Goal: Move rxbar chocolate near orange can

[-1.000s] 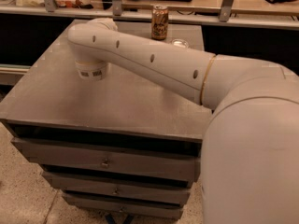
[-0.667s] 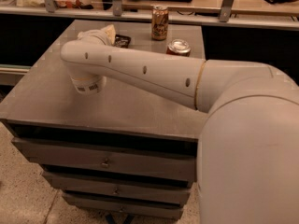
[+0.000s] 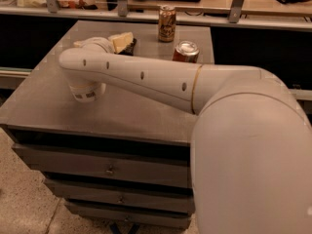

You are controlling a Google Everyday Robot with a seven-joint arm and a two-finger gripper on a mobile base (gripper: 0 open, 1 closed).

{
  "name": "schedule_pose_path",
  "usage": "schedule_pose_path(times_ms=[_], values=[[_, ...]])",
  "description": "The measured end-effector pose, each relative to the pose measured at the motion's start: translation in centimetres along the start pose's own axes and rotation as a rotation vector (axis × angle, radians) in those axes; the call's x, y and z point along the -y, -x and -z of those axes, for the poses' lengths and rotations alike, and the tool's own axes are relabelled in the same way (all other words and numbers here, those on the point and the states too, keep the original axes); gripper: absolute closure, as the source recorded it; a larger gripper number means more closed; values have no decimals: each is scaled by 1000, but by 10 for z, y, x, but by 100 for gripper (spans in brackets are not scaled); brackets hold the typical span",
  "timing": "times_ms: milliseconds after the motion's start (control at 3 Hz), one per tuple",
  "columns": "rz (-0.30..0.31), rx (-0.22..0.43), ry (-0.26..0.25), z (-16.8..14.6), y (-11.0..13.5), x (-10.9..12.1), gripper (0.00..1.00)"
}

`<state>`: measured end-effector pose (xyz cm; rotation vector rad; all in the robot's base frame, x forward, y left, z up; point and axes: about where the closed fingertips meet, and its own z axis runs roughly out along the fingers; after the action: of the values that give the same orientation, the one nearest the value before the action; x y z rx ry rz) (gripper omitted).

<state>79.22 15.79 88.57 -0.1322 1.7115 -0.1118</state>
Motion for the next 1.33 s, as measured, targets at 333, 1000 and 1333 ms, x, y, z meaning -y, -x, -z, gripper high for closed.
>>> schedule_pose_path(times_ms=[333, 1000, 1333], values=[[-64, -44, -37, -7, -11, 10, 0], [-140, -79, -53, -19, -27, 20, 0], [-155, -92, -49, -28, -33, 23, 12]])
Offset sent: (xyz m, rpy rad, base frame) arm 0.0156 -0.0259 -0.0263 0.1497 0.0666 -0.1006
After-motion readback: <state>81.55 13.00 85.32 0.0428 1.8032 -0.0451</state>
